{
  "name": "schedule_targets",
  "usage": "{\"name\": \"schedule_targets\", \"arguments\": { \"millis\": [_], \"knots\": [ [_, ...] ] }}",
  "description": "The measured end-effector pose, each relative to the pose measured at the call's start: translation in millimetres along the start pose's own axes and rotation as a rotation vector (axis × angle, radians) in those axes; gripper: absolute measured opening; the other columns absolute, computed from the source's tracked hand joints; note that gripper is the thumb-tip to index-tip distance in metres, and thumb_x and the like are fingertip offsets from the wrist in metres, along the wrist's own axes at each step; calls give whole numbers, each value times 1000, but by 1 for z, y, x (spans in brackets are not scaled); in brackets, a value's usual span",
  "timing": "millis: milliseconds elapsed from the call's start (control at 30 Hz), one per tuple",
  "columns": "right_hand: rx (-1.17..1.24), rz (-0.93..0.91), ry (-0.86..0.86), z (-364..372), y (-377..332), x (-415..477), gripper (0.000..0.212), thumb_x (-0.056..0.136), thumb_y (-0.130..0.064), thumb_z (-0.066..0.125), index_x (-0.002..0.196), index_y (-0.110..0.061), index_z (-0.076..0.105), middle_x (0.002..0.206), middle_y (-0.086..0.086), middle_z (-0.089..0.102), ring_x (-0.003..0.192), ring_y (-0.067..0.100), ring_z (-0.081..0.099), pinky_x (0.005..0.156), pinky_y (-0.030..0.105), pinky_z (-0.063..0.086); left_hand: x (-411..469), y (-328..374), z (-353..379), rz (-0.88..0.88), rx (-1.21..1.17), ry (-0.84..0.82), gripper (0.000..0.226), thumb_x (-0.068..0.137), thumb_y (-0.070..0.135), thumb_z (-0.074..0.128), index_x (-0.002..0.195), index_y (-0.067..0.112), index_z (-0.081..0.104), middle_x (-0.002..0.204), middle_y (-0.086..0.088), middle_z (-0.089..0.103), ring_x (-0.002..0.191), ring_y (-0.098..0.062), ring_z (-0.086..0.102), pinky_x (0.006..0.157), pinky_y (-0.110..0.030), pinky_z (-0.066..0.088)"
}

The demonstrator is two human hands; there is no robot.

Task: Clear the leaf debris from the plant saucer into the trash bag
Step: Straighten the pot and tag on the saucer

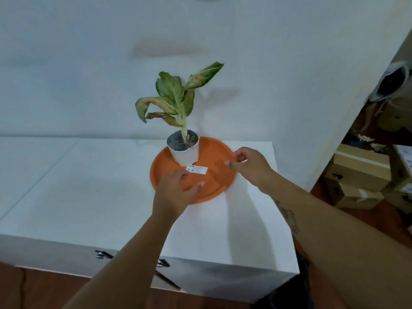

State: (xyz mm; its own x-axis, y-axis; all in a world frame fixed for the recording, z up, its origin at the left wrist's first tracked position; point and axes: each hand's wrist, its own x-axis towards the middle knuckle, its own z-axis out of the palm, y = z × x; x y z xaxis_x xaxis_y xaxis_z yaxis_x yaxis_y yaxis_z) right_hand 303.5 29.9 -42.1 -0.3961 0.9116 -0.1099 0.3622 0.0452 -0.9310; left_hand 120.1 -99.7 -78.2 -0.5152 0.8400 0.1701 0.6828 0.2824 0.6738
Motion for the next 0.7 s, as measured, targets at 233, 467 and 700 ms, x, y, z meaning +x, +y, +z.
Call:
{"name": "schedule_targets", "arguments": {
  "millis": [233,467,700],
  "knots": [
    [-291,-68,17,94,-37,45,104,59,-38,87,144,-22,31,148,1,40,137,21,37,108,33,34,55,-97,-49,84,288,-214,121,54,89,57,151,25,23,159,2,28,144,-27,27,115,-48,31],
    [-399,22,70,139,-51,83,123,54,-60,81,150,-20,15,153,1,29,141,24,26,113,42,27,84,-130,-54,168,334,-486,139,41,102,40,154,34,-4,165,8,-9,152,-25,5,120,-50,16],
    [-439,-24,168,146,-40,95,90,45,-64,76,122,-28,45,119,-5,54,111,16,51,96,36,46,90,-135,-49,209,304,-448,138,43,101,42,154,32,-2,165,5,-12,152,-24,6,121,-50,13]
  ]
}}
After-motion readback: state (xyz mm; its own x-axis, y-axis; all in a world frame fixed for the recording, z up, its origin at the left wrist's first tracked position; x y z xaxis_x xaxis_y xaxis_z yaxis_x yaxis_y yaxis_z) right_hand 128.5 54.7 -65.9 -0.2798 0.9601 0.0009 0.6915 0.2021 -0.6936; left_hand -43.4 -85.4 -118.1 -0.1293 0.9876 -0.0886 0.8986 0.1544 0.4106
